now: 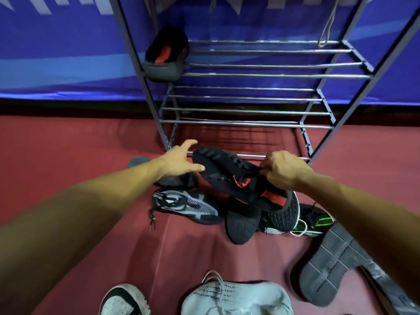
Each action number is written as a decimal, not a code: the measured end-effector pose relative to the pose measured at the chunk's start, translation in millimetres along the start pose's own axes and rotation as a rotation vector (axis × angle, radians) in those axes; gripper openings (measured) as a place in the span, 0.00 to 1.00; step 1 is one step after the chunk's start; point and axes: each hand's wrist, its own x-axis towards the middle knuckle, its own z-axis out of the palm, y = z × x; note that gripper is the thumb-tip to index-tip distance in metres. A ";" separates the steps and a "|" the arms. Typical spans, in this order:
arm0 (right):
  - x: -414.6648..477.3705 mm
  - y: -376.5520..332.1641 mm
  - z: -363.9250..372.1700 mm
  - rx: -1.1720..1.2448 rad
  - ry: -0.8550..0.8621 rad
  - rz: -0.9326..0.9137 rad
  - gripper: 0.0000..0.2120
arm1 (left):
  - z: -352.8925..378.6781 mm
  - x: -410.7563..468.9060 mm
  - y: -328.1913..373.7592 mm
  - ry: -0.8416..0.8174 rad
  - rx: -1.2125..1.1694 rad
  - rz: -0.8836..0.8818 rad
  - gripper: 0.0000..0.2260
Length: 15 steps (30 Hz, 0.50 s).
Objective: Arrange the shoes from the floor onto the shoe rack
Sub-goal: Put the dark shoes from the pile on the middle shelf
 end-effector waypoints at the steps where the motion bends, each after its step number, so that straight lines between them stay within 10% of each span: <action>1: 0.9 1.1 -5.1 -0.009 0.026 -0.006 0.07 | -3.9 1.9 -0.5 0.016 -0.005 0.016 0.42; 15: 40.5 -51.4 -73.6 -0.314 0.626 -0.201 0.11 | -36.7 12.3 35.3 -0.129 -0.168 0.122 0.02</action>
